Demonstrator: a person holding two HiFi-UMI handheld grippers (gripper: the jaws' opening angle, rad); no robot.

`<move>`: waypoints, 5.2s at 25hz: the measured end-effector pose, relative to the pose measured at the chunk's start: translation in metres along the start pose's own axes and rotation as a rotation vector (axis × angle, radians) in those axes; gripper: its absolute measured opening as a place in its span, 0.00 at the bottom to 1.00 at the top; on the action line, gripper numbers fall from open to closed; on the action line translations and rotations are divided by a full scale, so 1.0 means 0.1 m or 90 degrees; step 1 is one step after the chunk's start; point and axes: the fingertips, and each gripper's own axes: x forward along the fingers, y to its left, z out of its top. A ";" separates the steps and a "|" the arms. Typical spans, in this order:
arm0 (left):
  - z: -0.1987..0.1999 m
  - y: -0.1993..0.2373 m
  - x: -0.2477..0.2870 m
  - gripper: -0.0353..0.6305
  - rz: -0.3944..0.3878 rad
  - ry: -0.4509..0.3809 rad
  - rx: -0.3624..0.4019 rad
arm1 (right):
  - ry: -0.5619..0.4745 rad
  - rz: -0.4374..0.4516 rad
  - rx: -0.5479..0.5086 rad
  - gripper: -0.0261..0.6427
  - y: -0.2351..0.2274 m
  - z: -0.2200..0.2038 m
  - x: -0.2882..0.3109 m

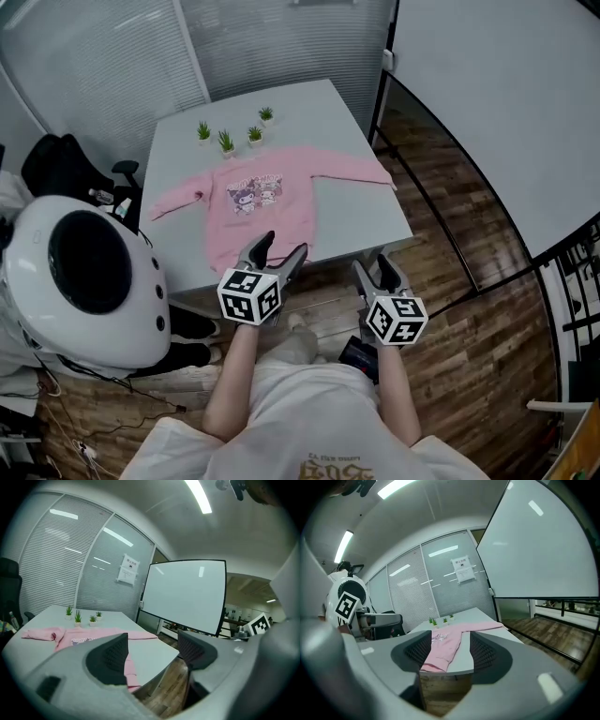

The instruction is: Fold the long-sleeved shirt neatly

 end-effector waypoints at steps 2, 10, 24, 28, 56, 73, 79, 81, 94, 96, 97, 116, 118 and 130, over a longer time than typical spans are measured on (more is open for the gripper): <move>-0.01 -0.02 0.14 0.54 -0.009 0.009 -0.001 | 0.007 -0.008 0.007 0.42 -0.10 -0.02 0.03; -0.06 0.02 0.99 0.54 -0.045 0.048 0.000 | 0.041 -0.044 0.027 0.42 -0.65 -0.10 0.33; -0.10 0.82 2.50 0.55 -0.028 0.117 -0.053 | 0.124 -0.074 0.039 0.42 -1.70 0.15 1.63; -0.26 0.97 2.82 0.55 -0.026 0.139 -0.084 | 0.155 -0.067 0.043 0.42 -1.93 0.10 1.92; -0.78 1.27 3.72 0.57 0.067 0.217 -0.134 | 0.221 -0.015 0.334 0.47 -3.45 -0.22 2.99; -0.84 1.54 3.71 0.54 0.122 0.190 -0.209 | 0.298 0.059 0.417 0.30 -3.64 -0.60 3.44; -0.83 1.56 3.63 0.55 0.137 0.189 -0.214 | 0.266 0.057 0.378 0.15 -3.67 -0.42 3.44; -0.81 1.59 3.58 0.55 0.145 0.188 -0.212 | 0.262 0.054 0.351 0.14 -3.66 -0.34 3.45; -0.42 1.73 3.29 0.58 0.187 0.169 -0.176 | 0.166 0.087 0.281 0.14 -3.34 0.48 3.58; -0.38 1.77 3.21 0.59 0.197 0.174 -0.169 | 0.155 0.085 0.268 0.14 -3.26 0.55 3.58; -0.37 1.79 3.17 0.59 0.203 0.176 -0.166 | 0.151 0.088 0.265 0.14 -3.21 0.58 3.59; 0.06 2.36 2.16 0.60 0.291 0.143 -0.115 | 0.141 0.193 0.224 0.13 -2.04 0.74 3.71; 0.08 2.45 2.10 0.60 0.290 0.143 -0.109 | 0.144 0.199 0.217 0.13 -1.91 0.72 3.72; 0.06 3.07 1.60 0.60 0.233 0.184 -0.082 | 0.128 0.169 0.174 0.13 -0.99 0.76 3.86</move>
